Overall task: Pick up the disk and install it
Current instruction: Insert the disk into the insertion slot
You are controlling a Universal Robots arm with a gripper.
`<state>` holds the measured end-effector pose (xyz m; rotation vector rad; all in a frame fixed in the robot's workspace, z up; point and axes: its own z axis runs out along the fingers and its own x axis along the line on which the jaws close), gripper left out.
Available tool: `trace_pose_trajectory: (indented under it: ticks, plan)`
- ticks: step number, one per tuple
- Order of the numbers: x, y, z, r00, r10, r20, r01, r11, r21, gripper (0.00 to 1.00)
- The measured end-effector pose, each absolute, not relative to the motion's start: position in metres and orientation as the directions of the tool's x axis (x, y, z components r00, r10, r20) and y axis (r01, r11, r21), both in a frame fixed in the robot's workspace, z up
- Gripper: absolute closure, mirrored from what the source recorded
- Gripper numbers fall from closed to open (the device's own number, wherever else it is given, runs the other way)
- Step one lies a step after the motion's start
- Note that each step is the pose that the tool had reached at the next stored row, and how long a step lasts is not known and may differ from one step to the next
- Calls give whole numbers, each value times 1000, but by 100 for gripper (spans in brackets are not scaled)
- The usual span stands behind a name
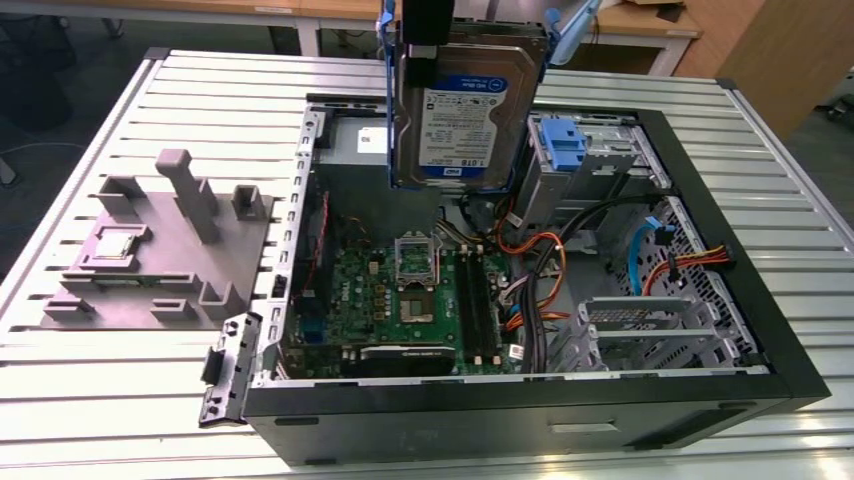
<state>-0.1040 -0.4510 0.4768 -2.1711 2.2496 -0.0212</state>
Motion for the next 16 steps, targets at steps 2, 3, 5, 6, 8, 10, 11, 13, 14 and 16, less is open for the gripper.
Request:
trace_pose_trajectory:
  ticks: [2, 3, 5, 6, 8, 10, 11, 13, 14, 16]
  plan:
    - [-104, -451, 477, -35, -999, -2, -999, 35, -20, 63]
    - [-104, -452, 477, -35, -999, -1, -999, 35, -20, 63]
    - [-103, -454, 477, -35, -999, -1, -999, 35, -20, 63]
    - [-103, -457, 477, -35, -999, -1, -999, 35, -20, 63]
    - [-103, -462, 477, -35, -999, -2, -999, 35, -20, 63]
    - [-103, -466, 476, -35, -999, -1, -999, 36, -20, 63]
    - [-103, -469, 476, -35, -999, -2, -999, 35, -20, 63]
    - [-103, -473, 476, -36, -999, -2, -999, 36, -20, 63]
    - [-102, -475, 476, -35, -999, -2, -999, 36, -20, 63]
    - [-96, -476, 476, -35, -999, -2, -999, 35, -20, 63]
